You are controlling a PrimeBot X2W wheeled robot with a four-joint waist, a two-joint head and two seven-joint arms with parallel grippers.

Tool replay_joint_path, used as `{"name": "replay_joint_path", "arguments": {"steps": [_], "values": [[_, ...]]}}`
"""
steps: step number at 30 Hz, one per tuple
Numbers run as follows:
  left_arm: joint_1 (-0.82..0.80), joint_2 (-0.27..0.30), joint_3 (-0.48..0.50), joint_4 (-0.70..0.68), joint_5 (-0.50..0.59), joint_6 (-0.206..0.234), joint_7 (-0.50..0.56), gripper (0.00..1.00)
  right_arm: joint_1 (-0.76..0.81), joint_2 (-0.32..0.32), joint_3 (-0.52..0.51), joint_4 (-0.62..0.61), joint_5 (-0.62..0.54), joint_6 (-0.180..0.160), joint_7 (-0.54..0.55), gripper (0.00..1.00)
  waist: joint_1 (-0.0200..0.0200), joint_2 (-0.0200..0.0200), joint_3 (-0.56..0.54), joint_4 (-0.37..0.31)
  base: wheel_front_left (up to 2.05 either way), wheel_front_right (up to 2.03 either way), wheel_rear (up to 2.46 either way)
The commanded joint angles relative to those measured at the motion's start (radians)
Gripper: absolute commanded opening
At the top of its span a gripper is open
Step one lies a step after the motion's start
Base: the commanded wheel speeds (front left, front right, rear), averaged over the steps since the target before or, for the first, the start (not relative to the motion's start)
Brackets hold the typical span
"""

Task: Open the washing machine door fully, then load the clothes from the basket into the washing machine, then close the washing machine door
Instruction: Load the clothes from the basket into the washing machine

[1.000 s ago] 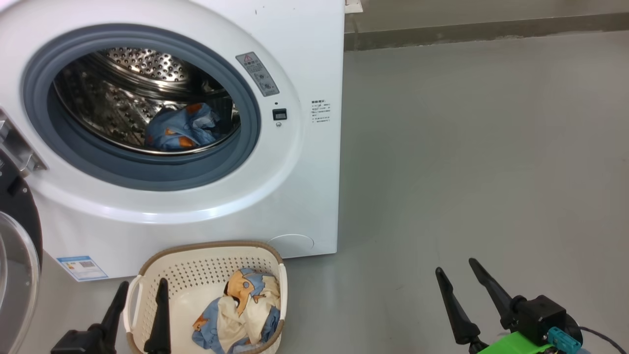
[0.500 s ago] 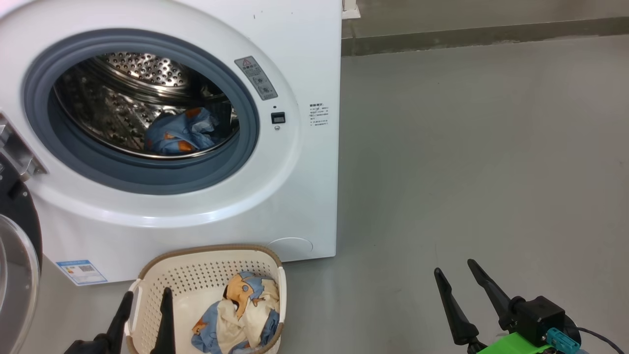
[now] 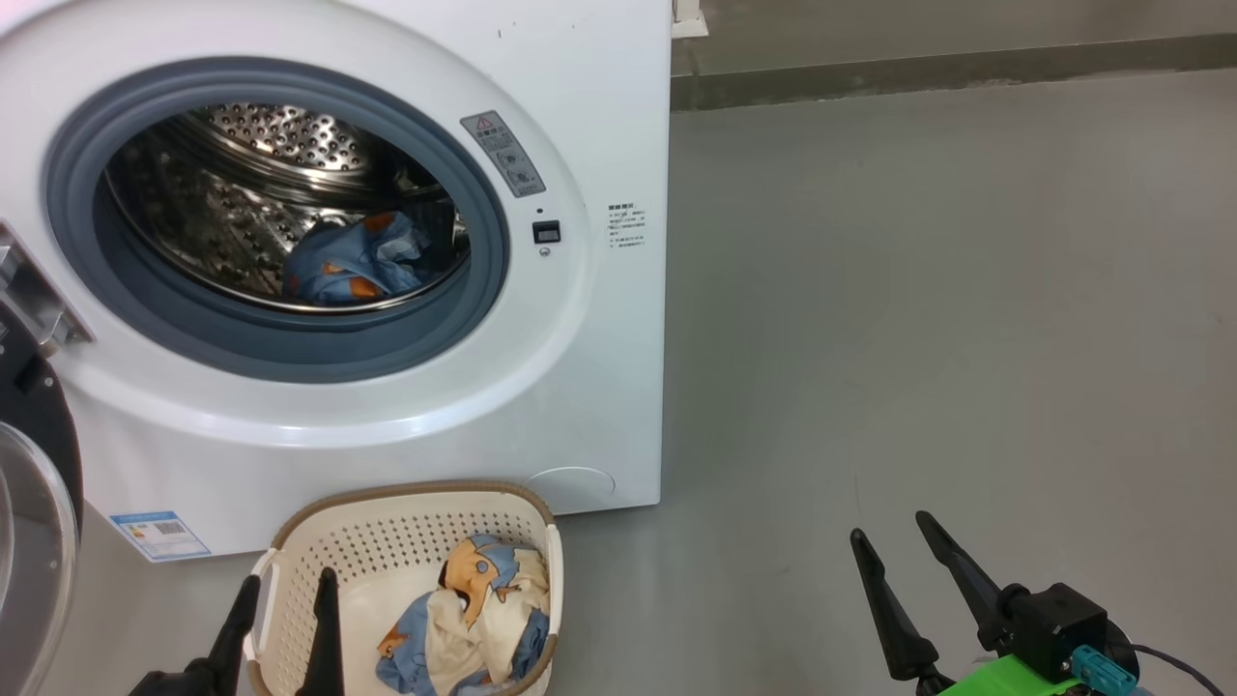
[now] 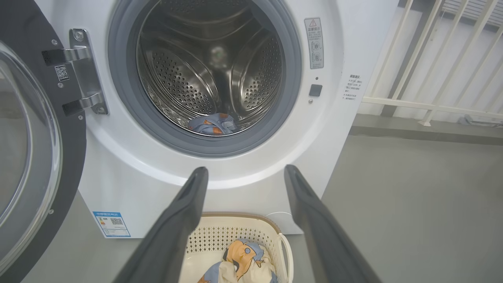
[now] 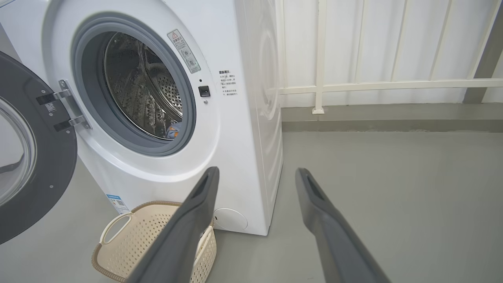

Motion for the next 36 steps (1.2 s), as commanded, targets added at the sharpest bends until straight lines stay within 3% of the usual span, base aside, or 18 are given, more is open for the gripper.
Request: {"name": "replay_joint_path", "arguments": {"steps": [1,23,36], "values": [[-0.023,0.004,0.036,-0.018,0.008,-0.001,-0.006,1.00,-0.011,-0.003,0.027,-0.022,0.013,0.002,-0.005,1.00,0.0000,0.0000,0.000,0.000,0.00,0.00,0.00],[-0.031,-0.009,0.035,0.007,0.034,-0.009,-0.006,1.00,-0.013,0.000,0.031,-0.022,0.010,0.002,-0.005,1.00,0.0000,0.0000,0.025,-0.001,0.00,0.00,0.00],[-0.140,0.020,-0.013,0.126,0.017,-0.011,-0.006,1.00,-0.051,0.001,-0.022,-0.038,-0.053,0.002,-0.005,1.00,0.0000,0.0000,0.202,-0.021,0.00,0.00,0.00]]}}
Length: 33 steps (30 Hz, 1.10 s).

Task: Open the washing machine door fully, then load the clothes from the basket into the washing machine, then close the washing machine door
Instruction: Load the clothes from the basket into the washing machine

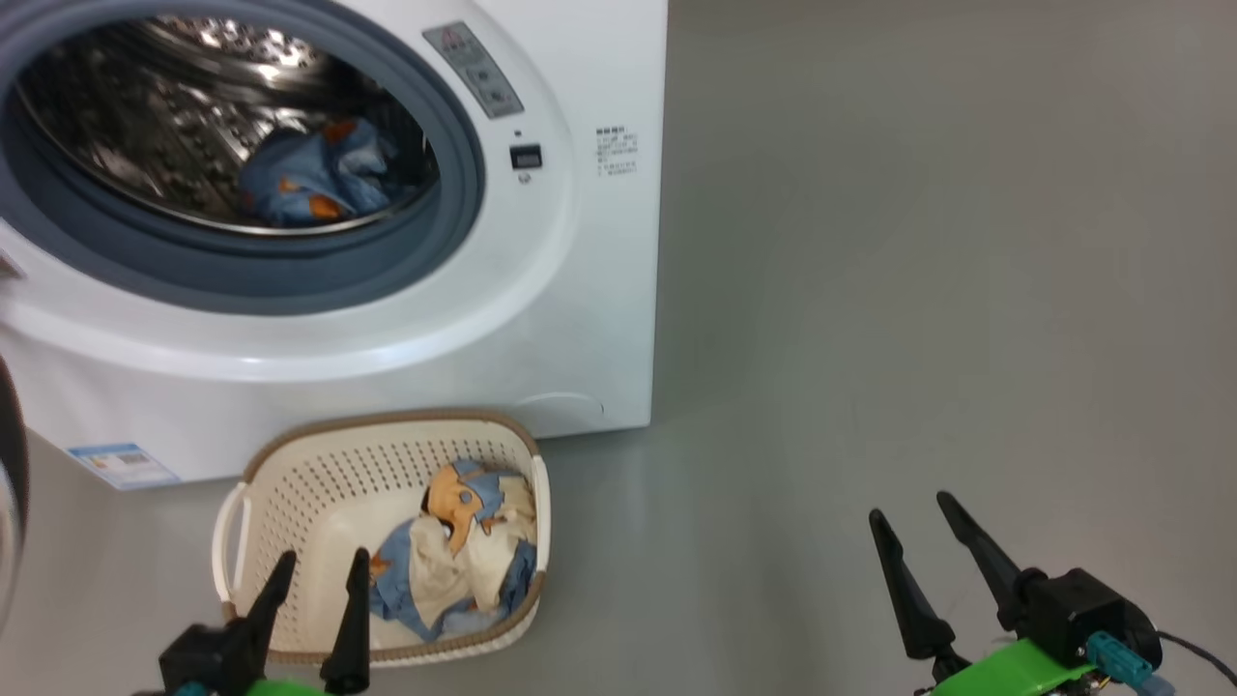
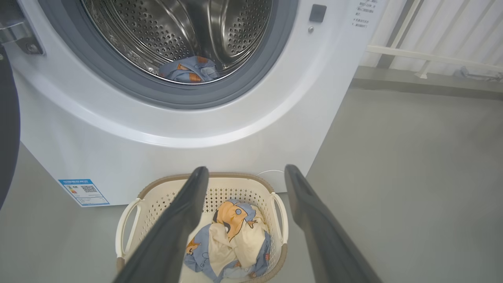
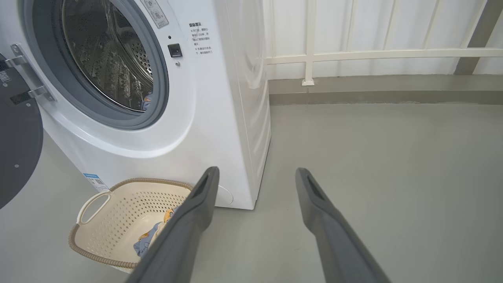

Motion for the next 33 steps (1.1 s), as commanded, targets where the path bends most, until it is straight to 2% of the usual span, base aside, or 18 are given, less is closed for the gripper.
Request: {"name": "replay_joint_path", "arguments": {"steps": [1,7,14,27,33], "values": [[-0.068,0.024,0.020,0.012,-0.014,-0.001,-0.006,1.00,-0.046,0.001,0.016,-0.034,-0.016,0.002,-0.005,1.00,0.0000,0.0000,0.090,-0.014,0.00,0.00,0.00],[-0.156,0.049,-0.012,0.097,-0.057,-0.001,-0.006,1.00,-0.068,0.004,0.009,-0.055,-0.035,0.002,-0.005,1.00,0.0000,0.0000,0.192,-0.034,0.00,0.00,0.00],[-0.308,0.105,-0.052,0.270,-0.098,-0.002,-0.006,1.00,-0.105,0.014,0.009,-0.083,-0.046,0.002,-0.005,1.00,0.0000,0.0000,0.336,-0.080,0.00,0.00,0.00],[-0.622,0.236,-0.236,0.609,-0.186,-0.002,0.039,1.00,-0.174,0.039,0.034,-0.129,-0.060,0.002,-0.005,1.00,0.0000,0.0000,0.568,-0.180,0.00,0.00,0.00],[-0.760,0.264,-0.288,0.710,-0.265,-0.002,0.092,1.00,-0.206,0.045,0.039,-0.153,-0.053,0.002,-0.005,1.00,0.0000,0.0000,0.650,-0.213,0.00,0.00,0.00]]}}
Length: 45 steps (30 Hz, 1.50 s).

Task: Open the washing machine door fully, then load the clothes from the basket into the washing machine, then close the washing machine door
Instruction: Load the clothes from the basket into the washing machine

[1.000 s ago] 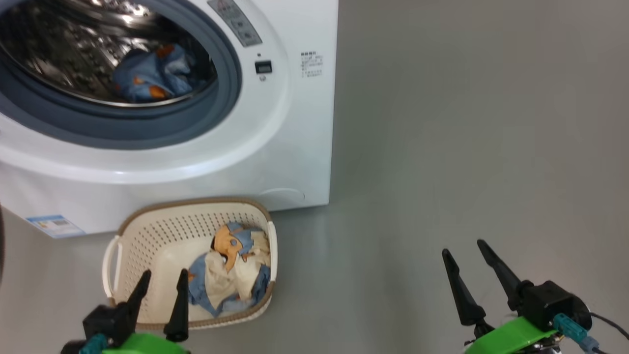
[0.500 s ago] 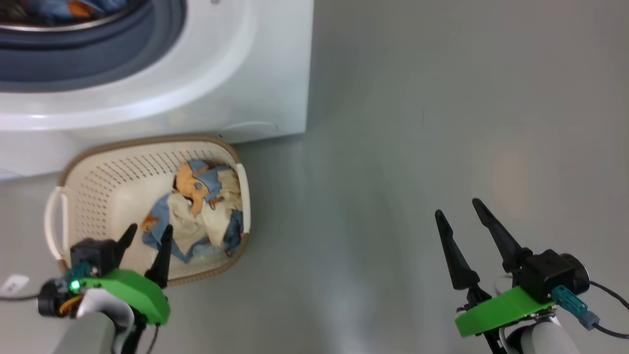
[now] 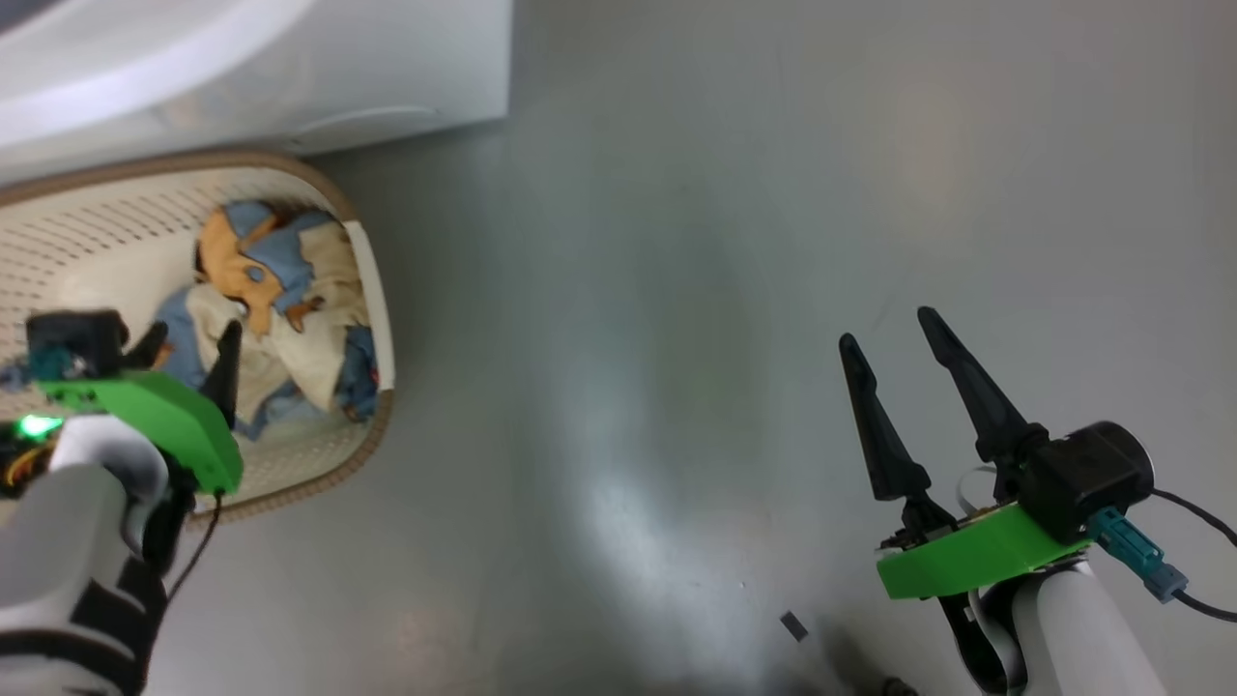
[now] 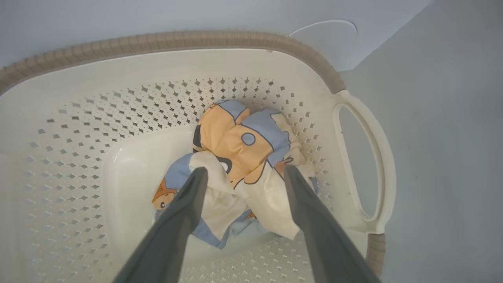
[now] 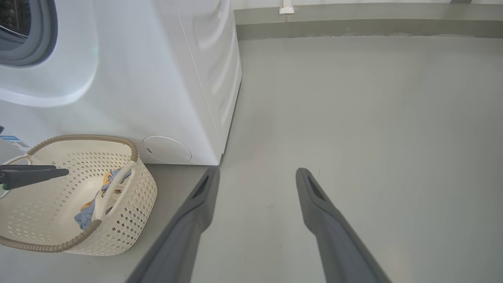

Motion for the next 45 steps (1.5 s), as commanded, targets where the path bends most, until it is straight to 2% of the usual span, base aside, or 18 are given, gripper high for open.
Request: {"name": "replay_joint_path", "arguments": {"steps": [1,4,10,19,28,42,44,45], "values": [[-0.020,0.042,0.010,0.004,-0.029,-0.001,0.017,1.00,0.006,0.005,0.028,-0.026,0.005,0.002,-0.005,1.00,0.0000,0.0000,0.087,-0.062,0.00,0.00,0.00],[-0.060,0.038,0.001,0.014,-0.133,-0.001,0.081,1.00,-0.006,0.005,0.037,-0.030,0.022,0.002,-0.005,1.00,0.0000,0.0000,0.113,-0.073,0.00,0.00,0.00],[-0.122,0.082,-0.062,0.045,-0.221,-0.001,0.162,1.00,-0.022,0.005,0.052,-0.040,0.048,0.002,-0.005,1.00,0.0000,0.0000,0.151,-0.095,0.00,0.00,0.00],[-0.203,0.090,-0.109,0.135,-0.260,-0.001,0.194,1.00,-0.036,0.006,0.063,-0.050,0.056,0.002,-0.005,1.00,0.0000,0.0000,0.198,-0.112,0.00,0.00,0.00],[-0.273,0.060,-0.117,0.213,-0.315,-0.001,0.207,1.00,-0.024,0.006,0.069,-0.049,0.054,0.002,-0.005,1.00,0.0000,0.0000,0.222,-0.119,0.00,0.00,0.00],[-0.340,0.033,-0.134,0.280,-0.322,0.006,0.212,1.00,0.005,0.006,0.063,-0.061,0.047,0.002,-0.005,1.00,0.0000,0.0000,0.235,-0.125,0.00,0.00,0.00],[-0.342,0.032,-0.132,0.283,-0.325,0.006,0.209,0.00,0.005,0.006,0.062,-0.061,0.047,0.002,-0.005,1.00,0.0000,0.0000,0.234,-0.124,0.00,0.00,0.00],[-0.341,0.033,-0.132,0.284,-0.326,0.006,0.206,0.00,0.004,0.006,0.062,-0.060,0.047,0.002,-0.005,1.00,0.0000,0.0000,0.234,-0.123,0.00,0.00,0.00]]}}
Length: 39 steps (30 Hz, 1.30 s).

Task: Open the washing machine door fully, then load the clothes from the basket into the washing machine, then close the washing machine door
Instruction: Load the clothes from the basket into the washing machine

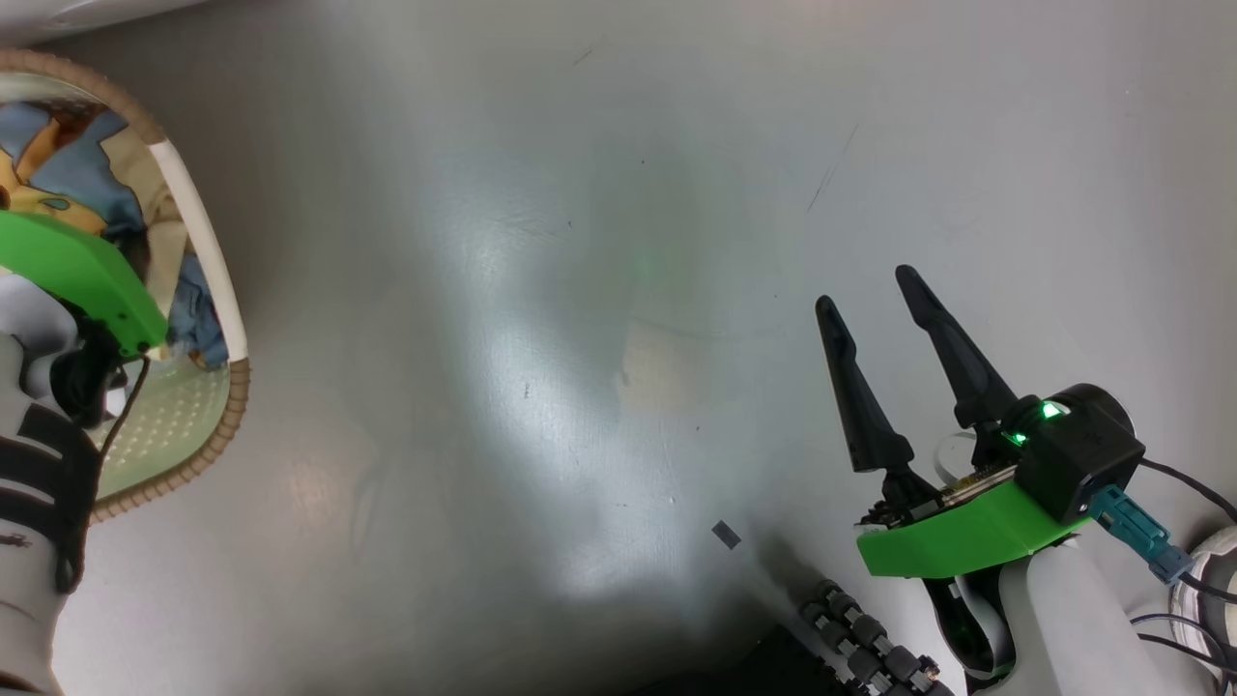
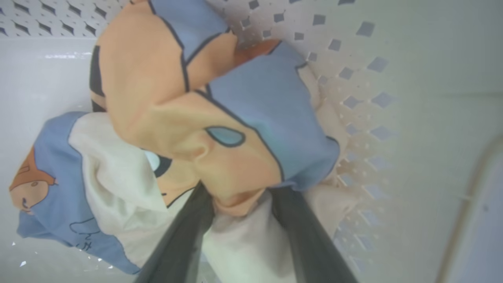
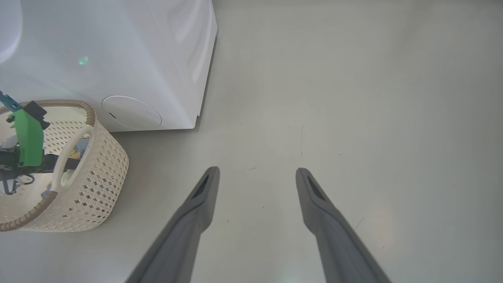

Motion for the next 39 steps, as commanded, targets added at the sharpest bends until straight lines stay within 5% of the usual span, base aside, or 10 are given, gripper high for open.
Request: {"name": "replay_joint_path", "arguments": {"steps": [1,17,39], "values": [[0.003,0.031,0.013,-0.001,-0.010,0.004,-0.005,0.00,0.047,-0.001,0.017,-0.019,-0.006,0.002,-0.005,1.00,0.0000,0.0000,-0.001,0.002,0.00,0.00,0.00],[0.096,0.073,0.043,0.005,-0.071,-0.002,-0.036,0.00,-0.036,0.000,0.058,0.015,0.028,0.002,-0.005,1.00,0.0000,0.0000,-0.070,-0.014,0.00,0.00,0.00],[0.377,0.034,-0.011,-0.149,-0.180,-0.003,-0.244,0.00,-0.011,-0.007,0.052,0.110,-0.050,0.002,-0.005,1.00,0.0000,0.0000,-0.379,0.160,0.00,0.00,0.00]]}}
